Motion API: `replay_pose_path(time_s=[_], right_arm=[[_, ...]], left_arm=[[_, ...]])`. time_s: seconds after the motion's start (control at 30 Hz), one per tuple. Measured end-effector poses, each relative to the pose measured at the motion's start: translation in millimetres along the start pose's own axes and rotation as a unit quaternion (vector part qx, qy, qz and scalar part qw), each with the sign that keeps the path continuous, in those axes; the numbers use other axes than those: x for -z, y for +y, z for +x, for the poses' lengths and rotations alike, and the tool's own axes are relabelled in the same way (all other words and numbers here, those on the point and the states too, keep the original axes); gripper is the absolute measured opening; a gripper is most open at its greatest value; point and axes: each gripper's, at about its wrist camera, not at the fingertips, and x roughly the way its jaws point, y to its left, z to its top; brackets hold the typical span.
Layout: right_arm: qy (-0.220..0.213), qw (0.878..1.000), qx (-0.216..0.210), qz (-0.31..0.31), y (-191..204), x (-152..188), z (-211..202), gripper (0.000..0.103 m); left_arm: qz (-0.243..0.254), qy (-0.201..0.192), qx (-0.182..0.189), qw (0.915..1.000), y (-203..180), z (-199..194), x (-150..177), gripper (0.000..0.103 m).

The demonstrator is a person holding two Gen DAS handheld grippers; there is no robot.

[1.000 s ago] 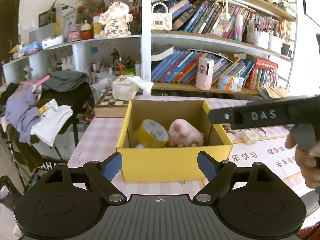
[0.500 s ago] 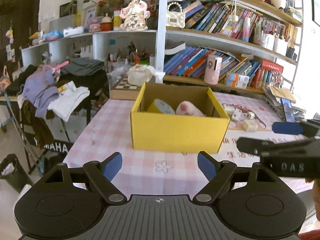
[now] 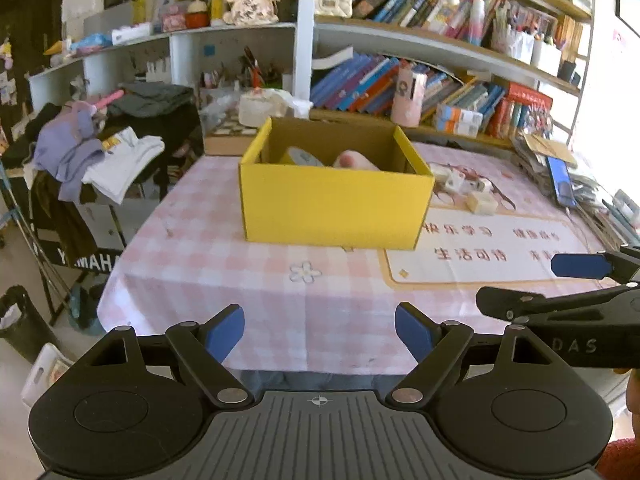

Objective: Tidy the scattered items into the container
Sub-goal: 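Withdraw both open tools from the box back over the table, then move left tool toward the white foam block while right tool approaches a white charger plug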

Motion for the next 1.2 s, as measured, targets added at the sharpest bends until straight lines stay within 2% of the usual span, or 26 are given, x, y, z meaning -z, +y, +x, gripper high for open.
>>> replay_pose_path(time_s=[0.53, 1.2], right_arm=[[0.035, 0.997, 0.05, 0.055, -32.6, 22.2, -1.9, 0.088], [0.057, 0.994, 0.071, 0.069, -60.1, 15.8, 14.6, 0.088]], left_arm=[[0.039, 0.035, 0.045, 0.9976, -31.1, 16.8, 3.5, 0.084], [0.05, 0.063, 0.077, 0.9938, -54.6, 47.2, -9.0, 0.084]])
